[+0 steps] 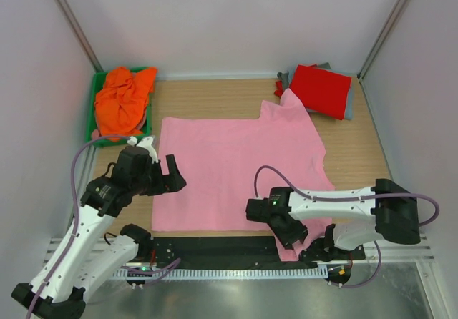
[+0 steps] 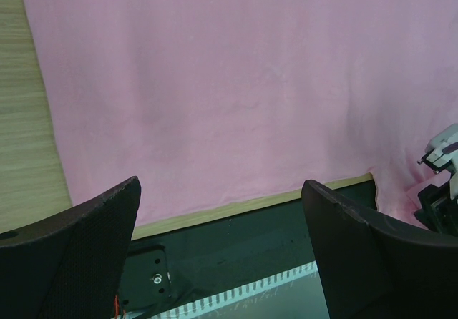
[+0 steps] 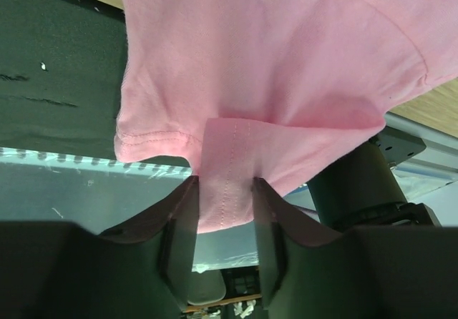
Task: Fold and stack the t-shirts
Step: Fold the tshirt
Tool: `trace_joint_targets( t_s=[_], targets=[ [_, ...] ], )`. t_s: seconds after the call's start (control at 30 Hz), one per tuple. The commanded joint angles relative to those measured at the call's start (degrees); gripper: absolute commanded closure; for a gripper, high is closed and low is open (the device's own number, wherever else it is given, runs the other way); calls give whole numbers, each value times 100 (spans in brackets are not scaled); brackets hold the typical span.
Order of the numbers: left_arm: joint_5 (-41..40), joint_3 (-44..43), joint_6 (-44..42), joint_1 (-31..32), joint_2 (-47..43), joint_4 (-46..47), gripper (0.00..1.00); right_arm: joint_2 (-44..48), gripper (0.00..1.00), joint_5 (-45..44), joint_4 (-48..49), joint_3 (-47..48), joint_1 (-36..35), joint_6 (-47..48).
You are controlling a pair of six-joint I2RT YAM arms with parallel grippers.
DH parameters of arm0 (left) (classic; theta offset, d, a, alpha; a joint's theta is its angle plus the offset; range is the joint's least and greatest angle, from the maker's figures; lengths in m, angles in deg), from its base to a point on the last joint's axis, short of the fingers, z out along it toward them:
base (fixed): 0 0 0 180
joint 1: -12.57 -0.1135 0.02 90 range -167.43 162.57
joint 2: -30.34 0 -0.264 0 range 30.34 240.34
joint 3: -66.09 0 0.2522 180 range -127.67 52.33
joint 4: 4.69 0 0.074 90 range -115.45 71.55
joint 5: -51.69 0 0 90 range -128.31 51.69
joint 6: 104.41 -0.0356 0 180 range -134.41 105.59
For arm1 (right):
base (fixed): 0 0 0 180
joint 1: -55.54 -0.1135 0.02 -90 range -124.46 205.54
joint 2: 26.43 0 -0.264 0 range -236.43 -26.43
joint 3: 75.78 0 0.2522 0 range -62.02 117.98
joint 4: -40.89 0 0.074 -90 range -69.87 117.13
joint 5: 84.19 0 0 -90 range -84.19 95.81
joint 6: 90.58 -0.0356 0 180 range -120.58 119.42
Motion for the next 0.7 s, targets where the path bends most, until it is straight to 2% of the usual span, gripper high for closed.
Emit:
trace_joint_targets(
  t_s=[0.0,0.03,0.07,0.13,0.17,0.27,0.43,0.57,0.67],
  targets=[
    [-12,6,32,19,-63,202,6,14,61,-191,-197,103,-87,-125],
    [-12,5,32,19,-72,202,6,23,64,-226,-223,129,-95,-142],
    [-21,14,32,19,-80,211,6,32,73,-261,-267,155,-87,-160],
    [-39,14,41,19,-63,202,6,85,83,-331,-302,191,-87,-186],
    [-65,23,50,19,-72,211,6,102,93,-410,-355,217,-95,-221],
    [-223,-3,103,19,16,176,7,164,98,-664,-443,331,-87,-353],
    [-496,-144,383,19,279,-227,9,339,99,-1954,-505,858,-78,-1011],
    [-478,-65,875,36,429,-641,9,961,99,-2765,160,999,167,-1575],
    [-662,119,1034,168,490,-711,9,1516,99,-2854,898,1017,930,-1488]
  ],
)
